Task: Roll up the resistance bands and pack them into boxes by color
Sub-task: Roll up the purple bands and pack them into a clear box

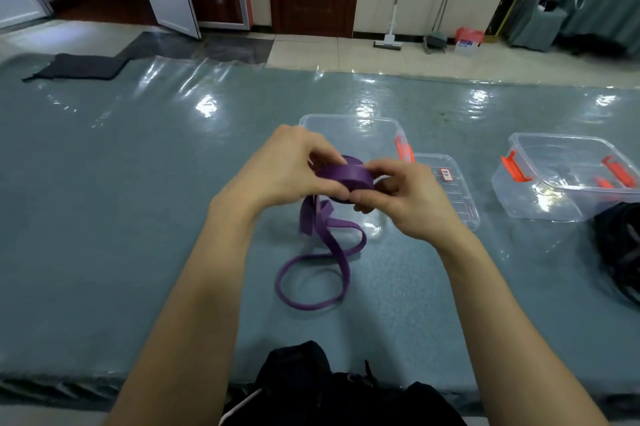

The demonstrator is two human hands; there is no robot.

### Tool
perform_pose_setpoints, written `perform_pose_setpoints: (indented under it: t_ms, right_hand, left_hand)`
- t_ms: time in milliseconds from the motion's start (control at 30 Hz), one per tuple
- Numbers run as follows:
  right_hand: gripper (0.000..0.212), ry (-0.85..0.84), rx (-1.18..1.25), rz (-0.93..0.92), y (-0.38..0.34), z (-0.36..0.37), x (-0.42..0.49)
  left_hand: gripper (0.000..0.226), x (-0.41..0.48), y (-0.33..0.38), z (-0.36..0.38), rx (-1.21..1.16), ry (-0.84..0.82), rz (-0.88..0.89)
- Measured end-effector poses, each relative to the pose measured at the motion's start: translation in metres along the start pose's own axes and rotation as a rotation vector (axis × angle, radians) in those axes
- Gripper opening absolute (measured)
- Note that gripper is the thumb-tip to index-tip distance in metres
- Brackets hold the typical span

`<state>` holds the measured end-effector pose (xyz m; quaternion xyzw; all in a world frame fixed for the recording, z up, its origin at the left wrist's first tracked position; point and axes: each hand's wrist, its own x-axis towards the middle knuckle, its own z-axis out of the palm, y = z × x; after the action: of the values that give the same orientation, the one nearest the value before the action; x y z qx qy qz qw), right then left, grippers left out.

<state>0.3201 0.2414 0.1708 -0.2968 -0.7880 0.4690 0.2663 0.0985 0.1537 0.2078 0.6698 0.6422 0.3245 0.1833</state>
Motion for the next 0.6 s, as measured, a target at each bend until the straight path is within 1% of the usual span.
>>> perform_pose_setpoints:
  t_ms: [33,100,233,300,367,467,600]
  right_hand:
    - [0.024,0.037,0.128,0.003,0.0,-0.003,0.001]
    - [0.026,0.084,0.269,0.011,0.003,-0.006,0.002]
    - [0.037,0.149,0.461,0.015,0.011,-0.016,0.001]
    - [0.039,0.139,0.539,0.012,0.013,-0.016,0.0]
    - [0.036,0.12,0.623,0.024,0.015,-0.011,0.001]
    - [0.037,0.126,0.751,0.063,0.019,0.001,0.003]
    - [0.049,0.149,0.784,0.098,0.027,0.011,0.006]
  left_hand:
    - [0.032,0.003,-0.003,-0.002,-0.113,0.025,0.017]
    - [0.03,0.005,-0.009,0.0,-0.303,0.074,0.022]
    - [0.033,0.002,-0.023,0.021,-0.459,0.091,-0.074]
    - [0.034,0.003,-0.025,0.029,-0.566,0.124,-0.075]
    - [0.03,0.005,-0.024,0.034,-0.688,0.137,-0.05]
    - [0.028,0.008,-0.025,0.041,-0.742,0.171,-0.041]
    - [0.032,0.009,-0.027,0.047,-0.74,0.209,-0.082]
